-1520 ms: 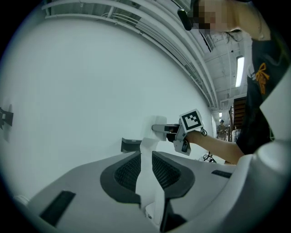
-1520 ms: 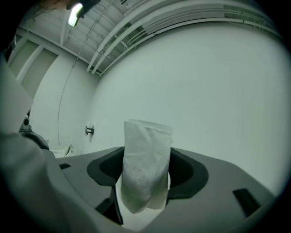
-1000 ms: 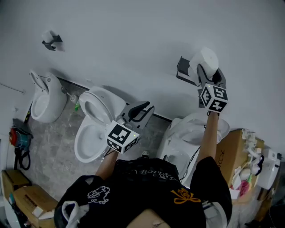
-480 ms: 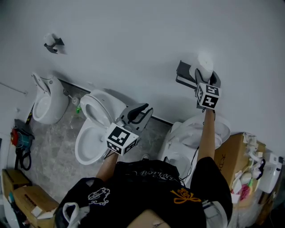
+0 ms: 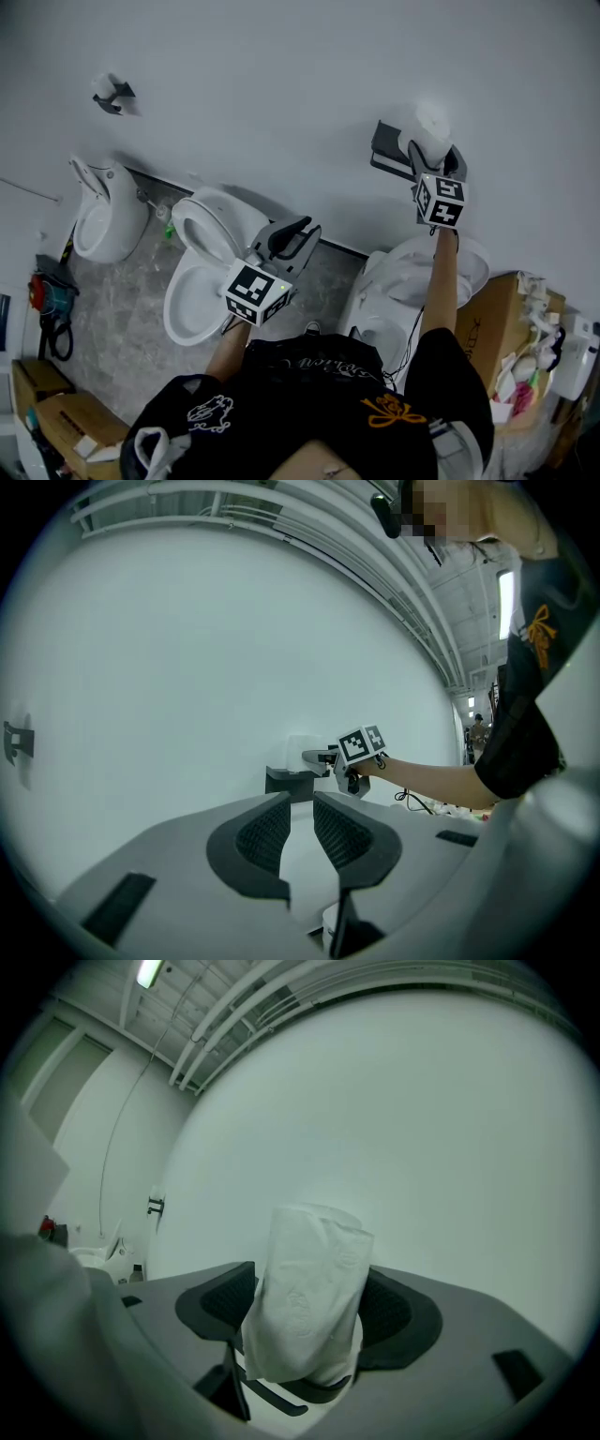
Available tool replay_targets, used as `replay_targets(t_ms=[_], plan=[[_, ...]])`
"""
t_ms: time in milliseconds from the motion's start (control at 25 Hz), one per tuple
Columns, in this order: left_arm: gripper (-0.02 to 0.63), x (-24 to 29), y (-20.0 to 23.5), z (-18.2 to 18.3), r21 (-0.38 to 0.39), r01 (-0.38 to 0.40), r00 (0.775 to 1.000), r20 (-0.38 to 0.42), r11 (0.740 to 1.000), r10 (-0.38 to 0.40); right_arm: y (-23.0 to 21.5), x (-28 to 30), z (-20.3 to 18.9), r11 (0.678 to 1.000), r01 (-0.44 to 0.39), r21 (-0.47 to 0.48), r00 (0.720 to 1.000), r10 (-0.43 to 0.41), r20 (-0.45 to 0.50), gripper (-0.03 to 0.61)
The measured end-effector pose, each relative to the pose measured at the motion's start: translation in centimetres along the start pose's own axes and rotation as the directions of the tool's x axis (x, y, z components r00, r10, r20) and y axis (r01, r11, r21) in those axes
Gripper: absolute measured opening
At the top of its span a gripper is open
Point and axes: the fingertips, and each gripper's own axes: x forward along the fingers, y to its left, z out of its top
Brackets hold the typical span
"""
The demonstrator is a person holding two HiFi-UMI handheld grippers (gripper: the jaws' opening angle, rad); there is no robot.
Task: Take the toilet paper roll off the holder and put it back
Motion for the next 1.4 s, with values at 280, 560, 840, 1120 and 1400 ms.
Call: replay_targets(t_ms=[280,560,840,1120,1400], plan=[[0.074,-0.4,-1.1,-0.4,0.002,0.036,0.999,-0.014,0.999,-0.036,1.0,-3.7,1.1,1.000,-0.001,0.028,1.000,0.000,0.029,0.330],[0.074,-1.9,-2.1,-1.3,0.000,0.071,0.997,-0.026,0.997,-0.071,4.2,-9.3,1.2,0.993,-0.025,0.114,0.998,0.017,0.064,0.328],[0.074,-5.0,-3.3,-1.9,-0.005,0.104,0.994,-0.020,0.995,-0.104,9.9,-15.0,0.2,0.985,-0.060,0.160,0.997,0.050,0.064,0.324],[0.074,-9.3,-4.2,-2.8,-0.009,0.119,0.993,-0.024,0.993,-0.119,15.5,-20.0,-1.3,0.969,-0.060,0.239,0.998,0.050,0.050,0.284],[0.074,-14.0,-5.4,-4.0,-0.013,0.127,0.991,-0.037,0.992,-0.127,21.3,-25.4,-3.1,0.950,-0.065,0.306,0.998,0.060,0.025,0.223]])
